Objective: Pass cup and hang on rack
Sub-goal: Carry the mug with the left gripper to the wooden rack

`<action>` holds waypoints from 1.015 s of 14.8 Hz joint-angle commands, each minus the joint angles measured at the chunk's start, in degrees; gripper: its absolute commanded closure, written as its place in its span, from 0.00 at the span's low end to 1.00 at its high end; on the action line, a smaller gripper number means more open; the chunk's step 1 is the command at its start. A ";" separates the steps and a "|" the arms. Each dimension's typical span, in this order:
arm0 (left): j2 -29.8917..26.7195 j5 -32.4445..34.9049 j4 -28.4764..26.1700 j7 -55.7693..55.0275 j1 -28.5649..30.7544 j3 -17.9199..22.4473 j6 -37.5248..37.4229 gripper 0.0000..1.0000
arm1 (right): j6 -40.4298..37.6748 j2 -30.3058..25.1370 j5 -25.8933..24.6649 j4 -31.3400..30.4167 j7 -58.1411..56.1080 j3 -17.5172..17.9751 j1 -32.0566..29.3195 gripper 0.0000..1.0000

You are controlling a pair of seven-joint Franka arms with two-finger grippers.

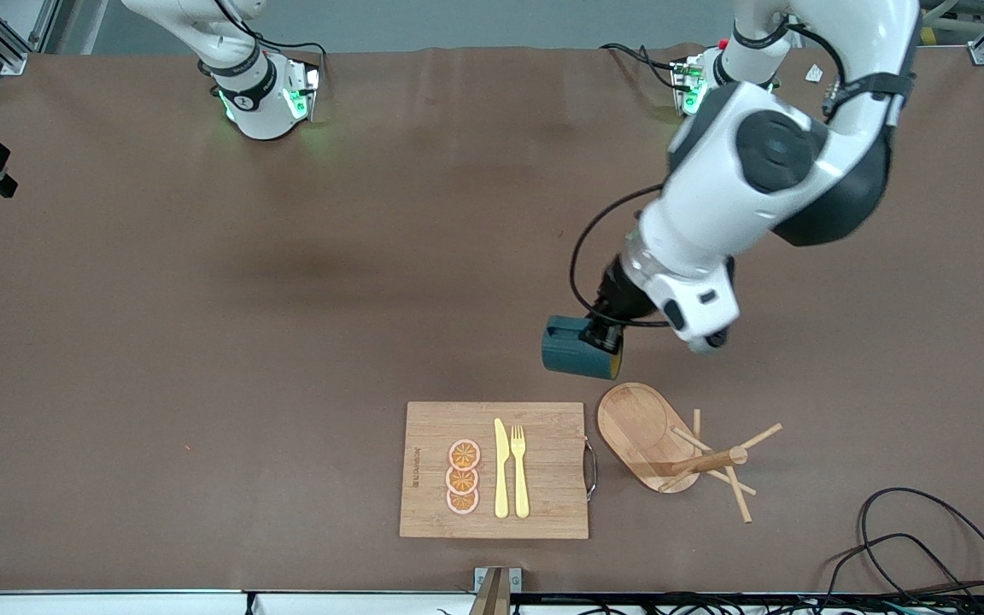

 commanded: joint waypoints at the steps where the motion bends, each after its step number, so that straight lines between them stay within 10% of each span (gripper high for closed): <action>1: -0.56 -6.93 -0.16 0.70 3.11 -0.63 1.90 1.00 | -0.53 -0.23 0.51 0.26 -0.41 0.39 -0.78 0.00; 6: 1.72 -21.26 -0.25 5.71 8.12 -0.28 4.01 1.00 | -0.53 -0.23 0.51 0.17 -0.41 0.47 -0.69 0.00; 15: 6.64 -26.28 -0.34 19.94 12.34 -0.37 4.98 1.00 | -0.44 -0.05 0.51 0.26 -0.41 0.47 -0.61 0.00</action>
